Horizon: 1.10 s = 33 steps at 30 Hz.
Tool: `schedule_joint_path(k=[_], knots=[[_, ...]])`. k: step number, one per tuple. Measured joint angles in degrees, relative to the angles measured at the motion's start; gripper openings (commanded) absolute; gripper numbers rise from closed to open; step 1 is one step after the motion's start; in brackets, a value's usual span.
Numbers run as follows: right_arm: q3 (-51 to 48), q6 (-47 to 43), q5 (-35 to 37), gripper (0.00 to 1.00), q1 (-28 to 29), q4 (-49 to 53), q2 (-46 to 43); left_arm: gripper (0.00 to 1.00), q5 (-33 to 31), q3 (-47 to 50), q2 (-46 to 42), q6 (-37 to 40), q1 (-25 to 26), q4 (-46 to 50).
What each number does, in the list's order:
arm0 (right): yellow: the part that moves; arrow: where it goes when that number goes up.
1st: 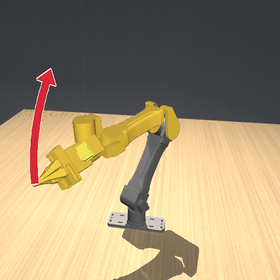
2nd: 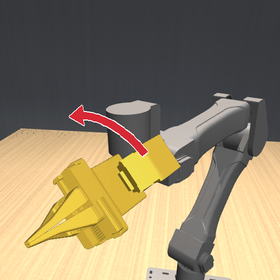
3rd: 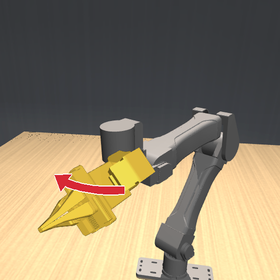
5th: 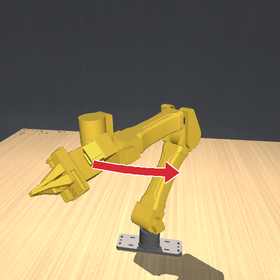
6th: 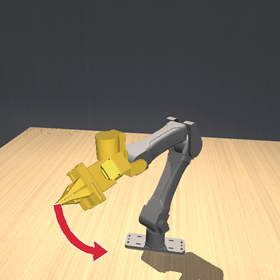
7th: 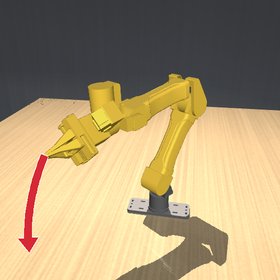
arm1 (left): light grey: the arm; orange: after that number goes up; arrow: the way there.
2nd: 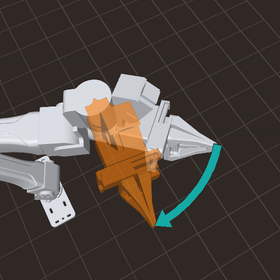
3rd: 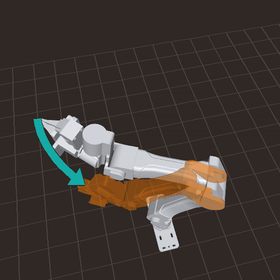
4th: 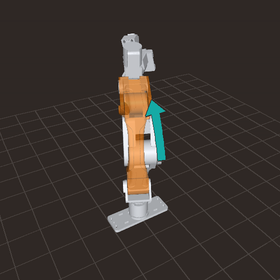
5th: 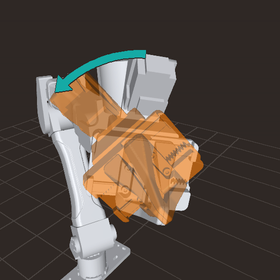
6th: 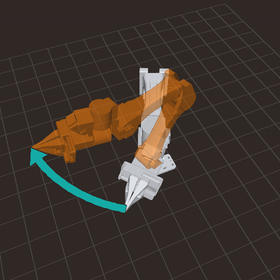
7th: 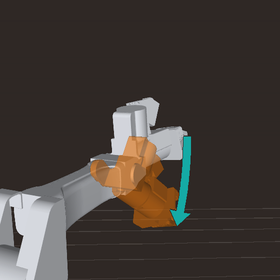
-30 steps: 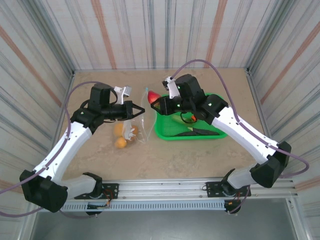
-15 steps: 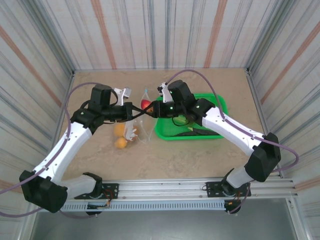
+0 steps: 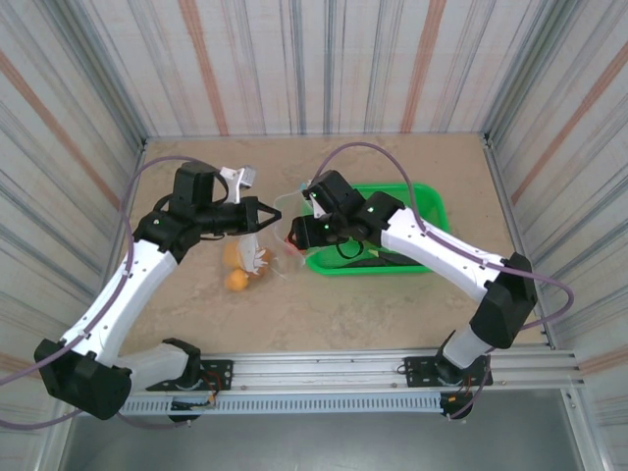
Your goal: Place the food in the zip-top bag and seal the zipper
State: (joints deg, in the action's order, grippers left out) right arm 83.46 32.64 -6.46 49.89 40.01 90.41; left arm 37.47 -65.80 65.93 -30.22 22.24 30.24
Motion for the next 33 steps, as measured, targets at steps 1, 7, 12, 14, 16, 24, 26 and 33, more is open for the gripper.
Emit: schedule_joint_path(k=[1,7,12,14,16,24,26,33], knots=[[0.1,-0.4,0.6,0.79,0.4,0.4,0.0,0.0,0.0,0.0,0.0,0.0,0.0,0.0],[0.2,-2.0,1.3,0.77,0.6,1.0,-0.1,0.0,0.0,-0.1,0.0,0.3,0.0,0.0],[0.2,-3.0,0.1,0.73,-0.2,0.3,-1.3,0.0,0.0,-0.1,0.0,0.4,0.0,0.2],[0.2,-3.2,-0.5,0.73,-0.6,-0.4,-2.8,0.0,0.0,-0.1,0.0,0.4,0.0,0.2],[0.2,-3.2,-1.3,0.73,-1.2,-1.5,-4.6,0.0,0.0,-0.1,0.0,0.4,0.0,0.2],[-3.1,-3.2,2.5,0.68,-5.1,-5.7,-15.0,0.0,0.0,-0.1,0.0,0.4,0.0,0.2],[-6.1,-3.1,4.9,0.69,-8.4,-5.4,-17.0,0.0,0.0,-0.1,0.0,0.5,0.0,0.2],[-16.0,4.9,12.4,0.7,-22.4,-1.4,-15.4,0.0,0.0,0.7,-0.6,0.9,0.0,0.2]])
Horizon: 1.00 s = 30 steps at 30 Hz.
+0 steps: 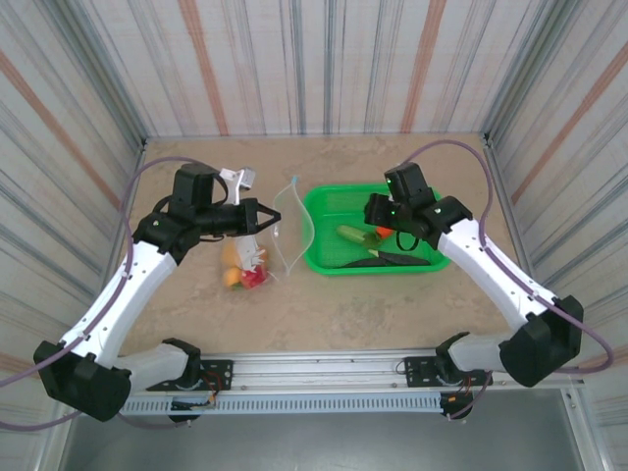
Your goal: Place the food in the zip-top bag and seal the zipper
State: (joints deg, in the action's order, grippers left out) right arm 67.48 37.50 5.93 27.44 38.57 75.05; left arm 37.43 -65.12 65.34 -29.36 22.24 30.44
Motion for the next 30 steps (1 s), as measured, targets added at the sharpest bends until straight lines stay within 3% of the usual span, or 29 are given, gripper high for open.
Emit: schedule_joint_path(k=[4,14,23,30], knots=[[-0.5,8.6,3.2,0.7,-4.7,3.0,4.2,0.0,0.0,0.4,0.0,0.2,0.0,-0.1],[0.3,26.4,3.4,0.72,-7.2,2.7,15.9,0.0,0.0,1.6,-1.2,0.2,-0.1,-0.3],[3.3,31.3,0.4,0.69,-7.3,-4.1,28.0,0.0,0.1,2.9,-3.3,0.2,-0.5,-0.2],[3.3,32.3,0.8,0.54,-7.6,-6.1,30.9,0.0,0.2,3.5,-4.0,0.2,-0.8,-0.2]])
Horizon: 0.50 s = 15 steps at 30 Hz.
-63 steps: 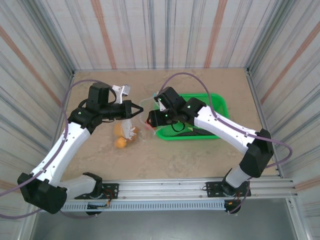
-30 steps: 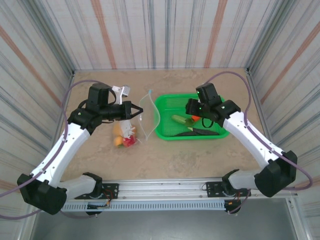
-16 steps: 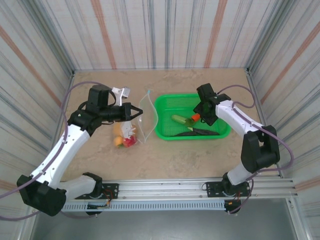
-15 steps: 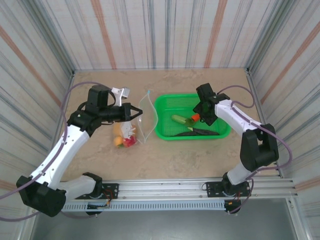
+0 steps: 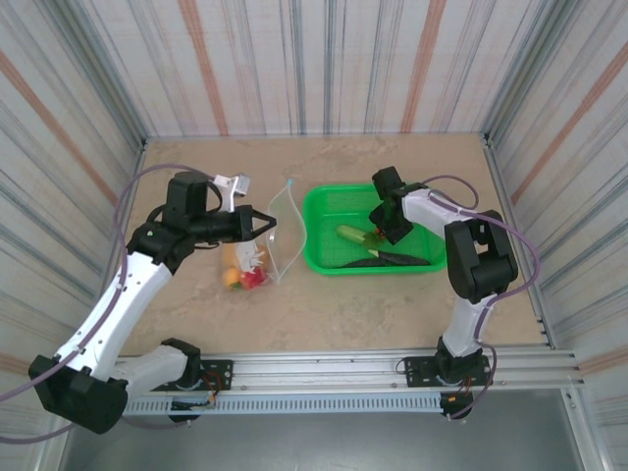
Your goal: Place the food in the zip-top bag and seal the zipper
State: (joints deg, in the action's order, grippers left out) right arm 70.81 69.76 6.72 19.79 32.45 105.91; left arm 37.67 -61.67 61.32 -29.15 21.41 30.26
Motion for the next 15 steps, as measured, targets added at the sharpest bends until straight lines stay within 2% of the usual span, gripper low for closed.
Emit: schedule_joint_path(k=[2,6,11,15], knots=[[0.0,-0.3,0.4,0.47,-0.5,-0.7,0.0,0.0,0.0,0.2,-0.2,0.0,0.0,0.0],[-0.2,-3.6,1.2,0.39,-1.5,-1.5,0.0,0.0,0.0,0.3,-0.3,0.0,0.0,0.0],[-0.8,-9.6,-0.4,0.35,-1.7,-3.2,-1.0,0.0,0.0,0.3,-0.2,0.0,0.0,0.1],[-2.3,-13.2,-0.7,0.34,-1.7,-3.7,-6.0,0.0,0.0,0.3,0.1,0.0,0.0,0.2]])
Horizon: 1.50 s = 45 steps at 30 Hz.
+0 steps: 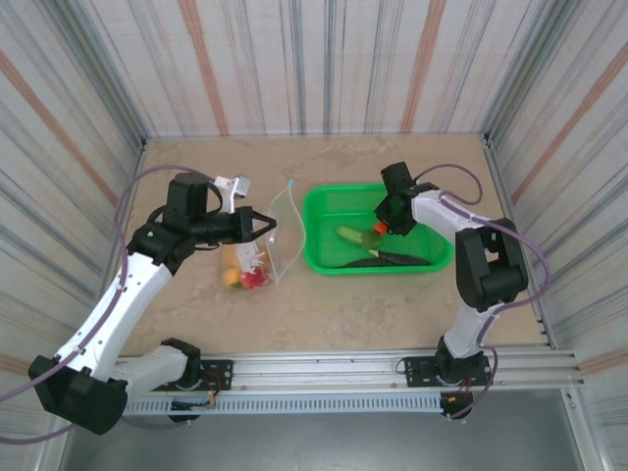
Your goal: Place the food in the zip-top bag and seal the zipper
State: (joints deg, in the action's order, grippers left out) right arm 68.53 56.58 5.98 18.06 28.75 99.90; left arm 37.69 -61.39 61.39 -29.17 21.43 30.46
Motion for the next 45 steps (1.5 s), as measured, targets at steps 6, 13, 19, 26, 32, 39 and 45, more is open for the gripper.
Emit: schedule_joint_path(k=[6,13,19,26,32,39,45], knots=[[-1.0,-4.8,0.0,0.28,0.0,-0.5,-10.1,0.0,0.0,-0.2,0.4,0.0,0.0,0.2],[-1.4,-13.7,-4.7,0.3,1.8,-3.3,-20.4,0.0,0.5,-0.4,1.4,-0.5,0.0,0.2],[-1.3,-23.4,-6.9,0.3,14.3,-10.9,-30.3,0.0,1.7,-1.7,3.1,-1.4,0.0,-0.3],[-0.1,-30.2,-7.5,0.3,25.9,-19.6,-30.9,0.0,2.8,-2.1,4.2,-2.8,0.0,-0.7],[0.7,-33.3,-4.4,0.29,31.7,-25.2,-26.5,0.0,3.1,-2.5,4.3,-3.1,0.0,-0.7],[-0.3,-34.6,2.8,0.29,36.2,-33.6,-22.8,0.0,3.2,-2.6,4.3,-3.3,0.0,-0.7],[-5.2,-33.9,9.8,0.31,38.5,-40.7,-21.4,0.0,3.2,-3.0,4.3,-3.3,0.0,-0.5]])
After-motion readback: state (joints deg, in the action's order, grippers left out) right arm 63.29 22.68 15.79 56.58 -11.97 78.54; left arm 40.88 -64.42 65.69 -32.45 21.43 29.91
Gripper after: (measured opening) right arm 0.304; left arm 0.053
